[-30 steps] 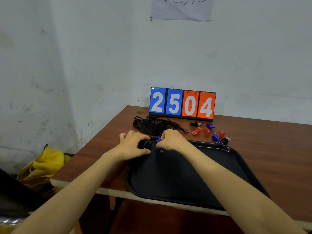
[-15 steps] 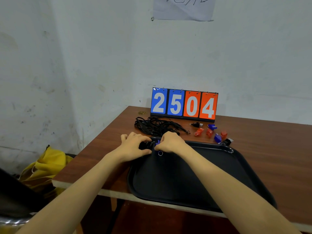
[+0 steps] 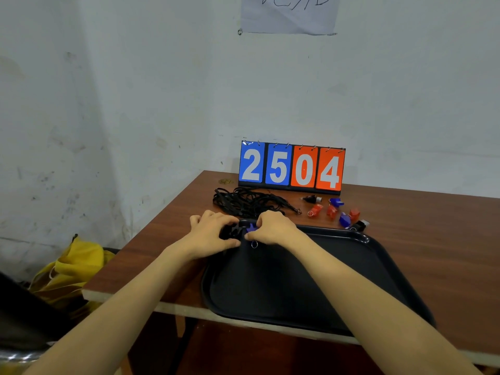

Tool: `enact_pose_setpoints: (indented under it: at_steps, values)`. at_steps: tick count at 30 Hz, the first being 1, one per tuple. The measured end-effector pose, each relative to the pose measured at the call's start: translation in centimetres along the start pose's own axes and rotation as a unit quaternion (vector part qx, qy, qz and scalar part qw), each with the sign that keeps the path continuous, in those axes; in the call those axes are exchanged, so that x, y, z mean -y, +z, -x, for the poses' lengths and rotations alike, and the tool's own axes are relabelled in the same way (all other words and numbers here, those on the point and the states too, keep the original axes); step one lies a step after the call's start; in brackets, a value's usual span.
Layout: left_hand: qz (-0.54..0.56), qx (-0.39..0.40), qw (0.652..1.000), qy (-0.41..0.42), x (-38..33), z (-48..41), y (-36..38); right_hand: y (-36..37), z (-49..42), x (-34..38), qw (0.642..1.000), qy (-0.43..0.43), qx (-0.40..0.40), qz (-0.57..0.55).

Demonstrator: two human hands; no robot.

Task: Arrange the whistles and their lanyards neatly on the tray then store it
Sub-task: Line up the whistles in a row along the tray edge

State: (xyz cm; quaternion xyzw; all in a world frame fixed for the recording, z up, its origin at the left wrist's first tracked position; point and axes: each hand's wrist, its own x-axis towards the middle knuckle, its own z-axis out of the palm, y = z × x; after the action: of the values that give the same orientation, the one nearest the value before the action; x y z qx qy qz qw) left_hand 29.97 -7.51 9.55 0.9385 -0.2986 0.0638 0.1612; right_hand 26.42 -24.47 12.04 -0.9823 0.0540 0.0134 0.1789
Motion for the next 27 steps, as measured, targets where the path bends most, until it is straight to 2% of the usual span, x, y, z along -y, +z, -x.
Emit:
enact_pose_setpoints:
  at_steps: [5,11,20,23,27]
  values:
    - [-0.002,-0.025,1.0,0.0,-1.1,-0.1,-1.4,-2.7,2.4,-1.9,1.0,-0.014,-0.027,0.008]
    - [0.022,-0.063,0.997,0.024,-5.1,-1.6,-2.4,-7.6,6.0,-8.3,0.998,0.022,-0.055,0.013]
    - [0.058,0.009,0.995,0.08,-14.9,-8.2,-1.1,-12.3,8.6,-18.4,0.978,0.107,-0.173,-0.049]
    - [0.044,0.029,0.996,0.074,-17.1,-10.9,0.3,-12.4,7.9,-20.2,0.977,0.114,-0.173,-0.055]
    - [-0.019,0.054,0.996,0.064,-18.1,-14.0,3.0,-11.2,5.7,-21.4,0.983,0.12,-0.135,-0.04]
